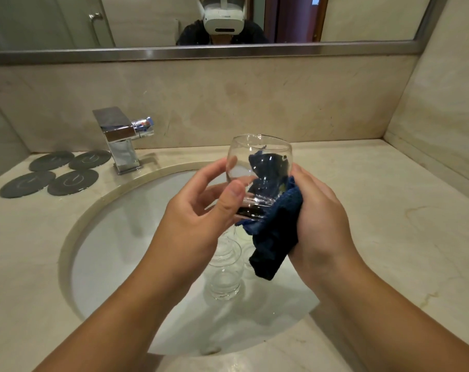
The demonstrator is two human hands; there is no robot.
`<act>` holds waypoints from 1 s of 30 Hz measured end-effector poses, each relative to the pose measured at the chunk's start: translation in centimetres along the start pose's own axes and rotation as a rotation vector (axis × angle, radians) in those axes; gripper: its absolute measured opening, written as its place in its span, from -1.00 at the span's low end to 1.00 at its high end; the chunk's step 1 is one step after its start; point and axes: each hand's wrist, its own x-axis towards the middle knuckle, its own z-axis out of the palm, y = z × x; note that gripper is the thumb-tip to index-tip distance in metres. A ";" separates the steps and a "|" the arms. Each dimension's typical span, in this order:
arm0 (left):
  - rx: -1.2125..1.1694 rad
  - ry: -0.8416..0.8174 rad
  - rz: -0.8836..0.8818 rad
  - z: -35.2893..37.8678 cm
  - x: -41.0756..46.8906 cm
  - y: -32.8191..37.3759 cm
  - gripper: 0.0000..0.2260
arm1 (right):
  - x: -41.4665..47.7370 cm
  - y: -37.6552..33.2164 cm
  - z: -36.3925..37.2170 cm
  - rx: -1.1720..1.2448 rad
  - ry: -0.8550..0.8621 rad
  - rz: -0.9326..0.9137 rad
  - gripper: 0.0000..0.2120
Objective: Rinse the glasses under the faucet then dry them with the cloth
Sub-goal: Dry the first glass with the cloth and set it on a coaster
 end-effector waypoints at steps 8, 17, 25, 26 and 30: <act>0.200 0.142 0.104 0.2 -0.1 -0.7 -0.70 | 0.0 -0.1 -0.1 -0.026 0.013 -0.076 -0.67; 0.134 0.066 0.012 0.8 -0.3 -0.4 -0.51 | -0.2 0.5 -0.1 0.036 0.018 0.045 -0.66; 0.129 0.038 0.002 0.4 -0.1 0.4 -0.56 | -0.3 0.1 0.0 0.101 0.062 0.135 -0.64; 0.137 0.053 0.015 0.4 -0.1 0.4 -0.56 | -0.4 0.0 0.1 0.097 0.060 0.125 -0.65; 0.267 0.156 0.120 0.3 0.0 0.2 -0.50 | -0.7 -0.2 0.3 0.011 0.040 0.009 -0.70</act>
